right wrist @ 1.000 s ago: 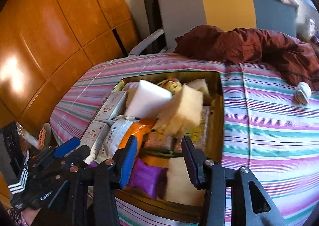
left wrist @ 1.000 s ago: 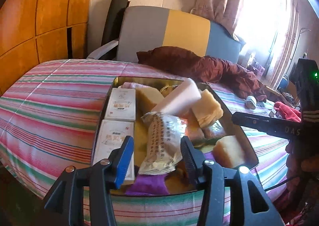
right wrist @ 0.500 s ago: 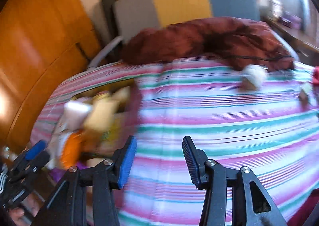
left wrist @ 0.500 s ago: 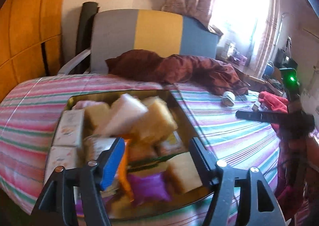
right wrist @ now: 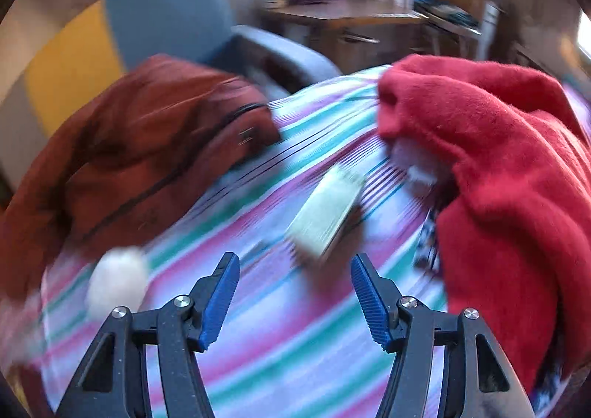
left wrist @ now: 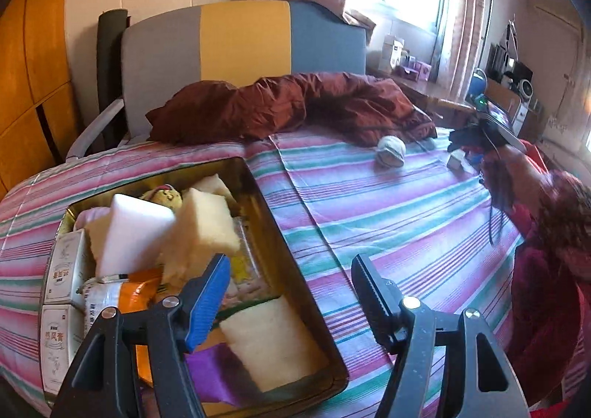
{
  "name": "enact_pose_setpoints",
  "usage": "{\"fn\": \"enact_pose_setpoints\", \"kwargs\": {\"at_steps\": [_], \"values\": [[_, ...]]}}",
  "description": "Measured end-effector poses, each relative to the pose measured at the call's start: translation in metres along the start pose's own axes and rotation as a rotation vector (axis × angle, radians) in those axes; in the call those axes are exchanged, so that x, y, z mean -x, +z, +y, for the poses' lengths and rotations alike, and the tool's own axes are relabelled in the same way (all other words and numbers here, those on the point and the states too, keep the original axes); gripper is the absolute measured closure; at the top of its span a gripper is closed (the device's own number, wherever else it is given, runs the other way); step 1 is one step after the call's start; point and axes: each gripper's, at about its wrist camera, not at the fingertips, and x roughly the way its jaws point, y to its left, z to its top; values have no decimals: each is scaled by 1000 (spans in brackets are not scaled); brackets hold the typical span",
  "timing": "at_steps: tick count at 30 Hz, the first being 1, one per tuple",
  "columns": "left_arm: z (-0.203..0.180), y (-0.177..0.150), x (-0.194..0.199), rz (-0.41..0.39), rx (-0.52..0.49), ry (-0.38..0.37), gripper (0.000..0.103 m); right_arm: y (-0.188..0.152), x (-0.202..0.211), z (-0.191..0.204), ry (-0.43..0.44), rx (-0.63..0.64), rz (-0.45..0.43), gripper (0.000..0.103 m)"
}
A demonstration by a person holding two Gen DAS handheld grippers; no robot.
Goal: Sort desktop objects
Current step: 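Move both open grippers back toward the remaining sock and medicine box, then grasp the green-labelled medicine box with the right gripper while the left gripper grasps the white sock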
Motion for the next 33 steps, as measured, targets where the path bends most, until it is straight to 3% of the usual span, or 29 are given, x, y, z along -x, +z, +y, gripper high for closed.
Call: {"fn": "enact_pose_setpoints", "kwargs": {"at_steps": [3, 7, 9, 14, 21, 26, 33], "values": [[-5, 2, -4, 14, -15, 5, 34, 13, -20, -4, -7, -35, 10, 39], [-14, 10, -15, 17, -39, 10, 34, 26, -38, -3, -13, 21, 20, 45], [-22, 17, -25, 21, -44, -5, 34, 25, -48, -2, -17, 63, 48, 58], [-49, 35, -51, 33, -79, -55, 34, 17, -46, -5, -11, 151, 66, 73], [-97, 69, -113, 59, -126, -136, 34, -28, -16, -8, 69, 198, 182, 73], [-134, 100, -172, 115, -161, -134, 33, -58, -1, -5, 106, 224, 128, 73], [-158, 143, -242, 193, -139, -144, 26, -51, -4, -12, 164, 200, 141, 72]]}}
